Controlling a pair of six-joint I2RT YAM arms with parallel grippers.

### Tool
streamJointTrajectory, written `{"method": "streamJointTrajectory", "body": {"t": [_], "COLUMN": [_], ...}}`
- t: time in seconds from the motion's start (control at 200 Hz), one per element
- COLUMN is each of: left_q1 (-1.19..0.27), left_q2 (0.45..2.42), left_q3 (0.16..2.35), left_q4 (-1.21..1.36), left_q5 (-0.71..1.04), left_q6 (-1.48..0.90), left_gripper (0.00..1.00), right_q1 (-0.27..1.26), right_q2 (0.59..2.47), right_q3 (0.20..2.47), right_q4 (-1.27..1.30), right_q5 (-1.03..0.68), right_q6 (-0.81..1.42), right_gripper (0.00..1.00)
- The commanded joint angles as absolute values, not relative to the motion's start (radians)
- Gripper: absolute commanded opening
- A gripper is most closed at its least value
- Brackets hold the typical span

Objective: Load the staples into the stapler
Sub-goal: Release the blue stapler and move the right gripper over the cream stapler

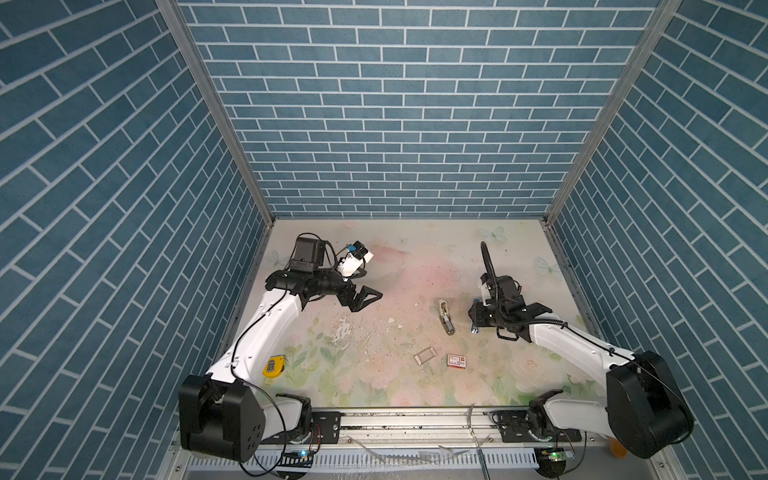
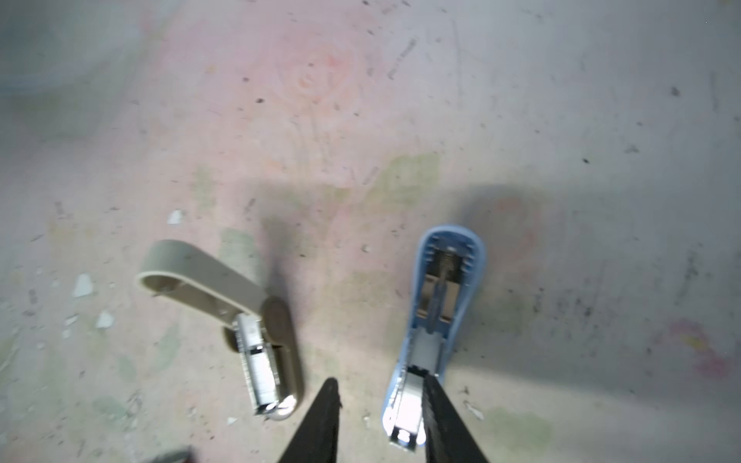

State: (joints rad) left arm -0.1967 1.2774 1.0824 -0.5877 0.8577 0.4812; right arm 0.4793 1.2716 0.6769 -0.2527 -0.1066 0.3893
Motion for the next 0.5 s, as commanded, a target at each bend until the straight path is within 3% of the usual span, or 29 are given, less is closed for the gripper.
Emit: {"method": "streamJointTrajectory", "body": {"t": [0.0,0.165,0.495], "left_q1": [-0.202,-0.201,-0.201], "left_q2": [1.312,1.388,1.36], "left_q3": [1.167,1.28,1.293], "left_q4": [-0.719,-0.898,-0.885], "left_q5": [0.884,0.899,0.902], "left_q6": [0.596,0.691,0.639], "left_gripper": [1.0,1.0,1.0], "right_q1": [0.531,0.617,0.663], "right_q2": [1.27,1.289,1.363], "right_q3": [0.715,0.692,0.628], "right_q4": [-0.27,-0.245,-0.142], "right_q5": [-0.243,-0.201,-0.135], "right_q6": [0.326,0.318,0.307], "right_gripper": [0.4,0.45,0.48]}}
